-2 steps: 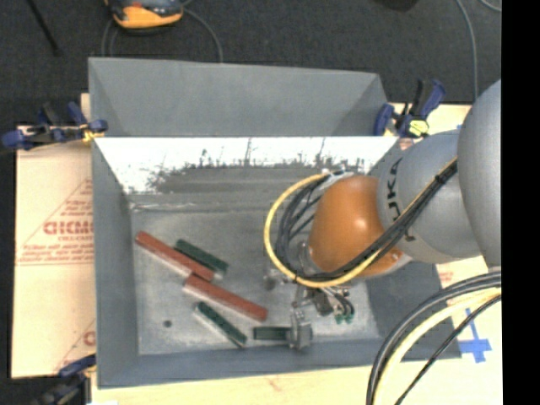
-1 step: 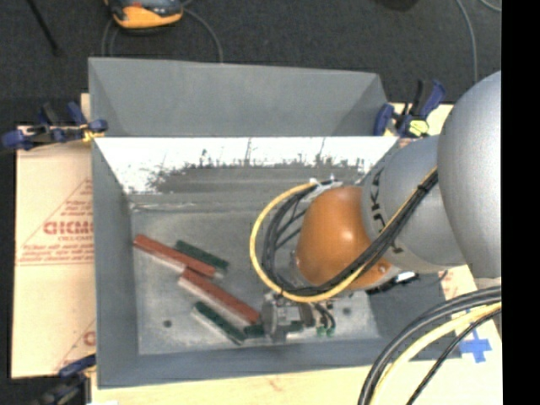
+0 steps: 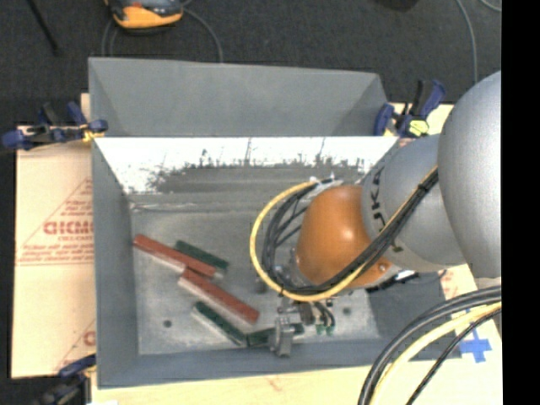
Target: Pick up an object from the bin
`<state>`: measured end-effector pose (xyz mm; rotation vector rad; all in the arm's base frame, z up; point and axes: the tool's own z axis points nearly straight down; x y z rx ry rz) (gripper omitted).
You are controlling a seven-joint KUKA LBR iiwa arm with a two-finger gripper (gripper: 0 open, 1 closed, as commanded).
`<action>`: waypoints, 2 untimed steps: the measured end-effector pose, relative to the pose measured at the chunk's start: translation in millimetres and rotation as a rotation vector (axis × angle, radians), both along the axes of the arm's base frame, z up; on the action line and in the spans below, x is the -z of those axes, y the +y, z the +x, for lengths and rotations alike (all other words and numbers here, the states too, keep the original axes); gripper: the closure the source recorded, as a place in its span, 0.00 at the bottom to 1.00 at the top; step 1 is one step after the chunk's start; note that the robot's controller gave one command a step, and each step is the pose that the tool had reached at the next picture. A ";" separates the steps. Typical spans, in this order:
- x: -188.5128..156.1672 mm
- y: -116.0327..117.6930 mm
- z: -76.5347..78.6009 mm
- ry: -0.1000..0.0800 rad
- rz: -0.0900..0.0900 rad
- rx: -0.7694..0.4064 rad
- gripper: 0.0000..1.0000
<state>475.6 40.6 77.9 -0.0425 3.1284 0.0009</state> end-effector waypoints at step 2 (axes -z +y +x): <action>4.2 21.8 6.9 0.014 0.003 0.179 1.00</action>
Offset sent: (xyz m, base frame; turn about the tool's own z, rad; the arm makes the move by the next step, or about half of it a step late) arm 0.0061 0.0212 -0.0068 0.1844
